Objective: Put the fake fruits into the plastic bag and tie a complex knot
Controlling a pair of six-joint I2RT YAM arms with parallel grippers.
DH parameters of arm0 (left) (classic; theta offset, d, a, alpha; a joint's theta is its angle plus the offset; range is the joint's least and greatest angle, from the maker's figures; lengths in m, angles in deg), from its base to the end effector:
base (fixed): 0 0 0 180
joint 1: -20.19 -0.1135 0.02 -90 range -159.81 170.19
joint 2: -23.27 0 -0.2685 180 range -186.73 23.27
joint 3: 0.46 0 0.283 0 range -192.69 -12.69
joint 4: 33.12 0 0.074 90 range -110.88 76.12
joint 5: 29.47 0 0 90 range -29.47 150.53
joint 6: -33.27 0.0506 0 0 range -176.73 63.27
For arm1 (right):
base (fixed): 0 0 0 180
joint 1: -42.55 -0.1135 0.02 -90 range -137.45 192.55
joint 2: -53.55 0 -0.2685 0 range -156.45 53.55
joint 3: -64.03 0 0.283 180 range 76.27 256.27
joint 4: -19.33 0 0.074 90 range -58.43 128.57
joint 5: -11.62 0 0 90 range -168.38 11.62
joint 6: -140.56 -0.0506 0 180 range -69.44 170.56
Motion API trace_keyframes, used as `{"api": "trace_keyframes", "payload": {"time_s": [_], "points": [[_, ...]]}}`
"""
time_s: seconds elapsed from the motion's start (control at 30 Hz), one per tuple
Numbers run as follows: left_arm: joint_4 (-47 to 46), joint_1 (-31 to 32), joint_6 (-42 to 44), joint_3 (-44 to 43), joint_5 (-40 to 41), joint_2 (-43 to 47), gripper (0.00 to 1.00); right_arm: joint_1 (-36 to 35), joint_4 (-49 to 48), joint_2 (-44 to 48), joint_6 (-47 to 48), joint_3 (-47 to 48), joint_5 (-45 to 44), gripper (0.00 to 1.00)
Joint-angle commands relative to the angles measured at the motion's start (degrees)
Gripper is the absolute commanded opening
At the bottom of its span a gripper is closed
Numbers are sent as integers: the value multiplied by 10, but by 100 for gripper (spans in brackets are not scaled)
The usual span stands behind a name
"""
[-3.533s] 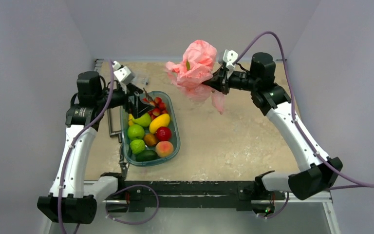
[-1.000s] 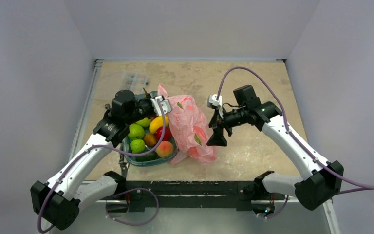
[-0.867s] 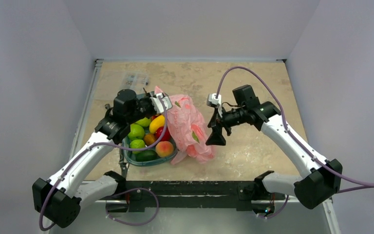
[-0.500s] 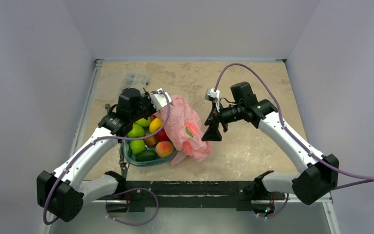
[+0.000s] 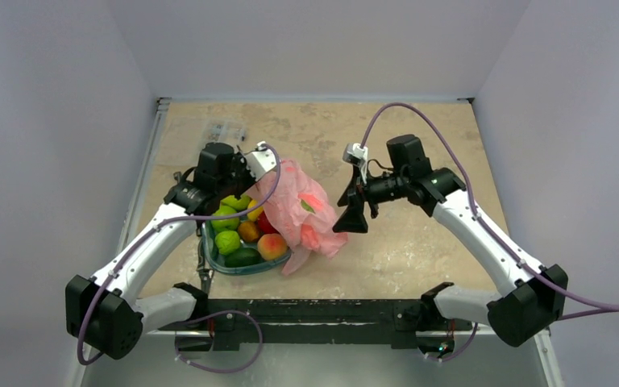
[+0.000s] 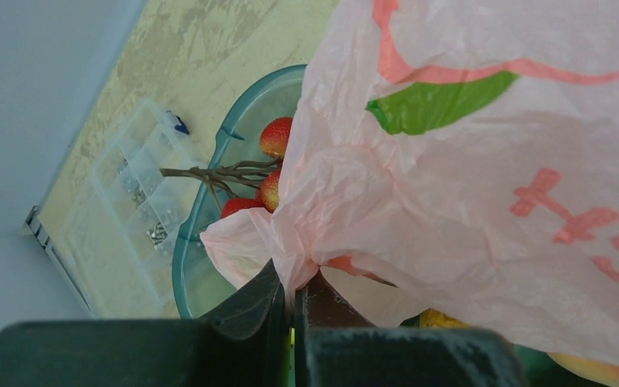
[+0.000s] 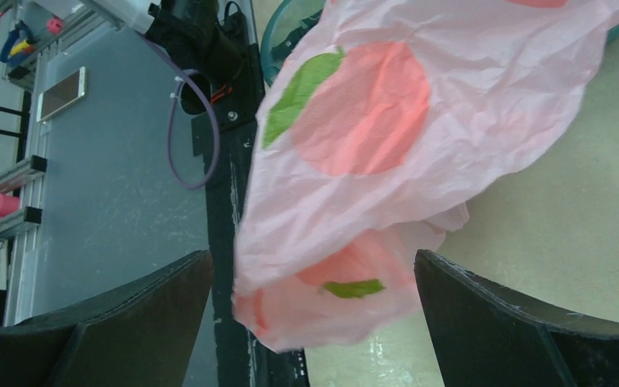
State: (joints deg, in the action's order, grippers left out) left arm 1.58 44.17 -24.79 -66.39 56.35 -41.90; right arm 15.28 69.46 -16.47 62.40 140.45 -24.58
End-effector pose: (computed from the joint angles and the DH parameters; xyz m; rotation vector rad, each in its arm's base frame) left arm 0.2667 -0.1226 0.2914 1.0503 1.8890 0.0012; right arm 0.2342 0.1667 0.3256 -1.1784 1.9016 1.2245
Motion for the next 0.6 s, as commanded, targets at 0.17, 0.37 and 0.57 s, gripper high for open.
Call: {"api": "trace_keyframes", "payload": {"time_s": [0.17,0.37,0.57], "points": [[28,-12,-54,-49,3,-6,0,-3,-63,-7,-45,-24,-5,99],[24,-26,-55,-51,-41,7,0,0,-138,-25,-37,-37,-94,37],[16,-167,-5,-76,-151,-10,0,152,33,0,40,12,-28,0]]}}
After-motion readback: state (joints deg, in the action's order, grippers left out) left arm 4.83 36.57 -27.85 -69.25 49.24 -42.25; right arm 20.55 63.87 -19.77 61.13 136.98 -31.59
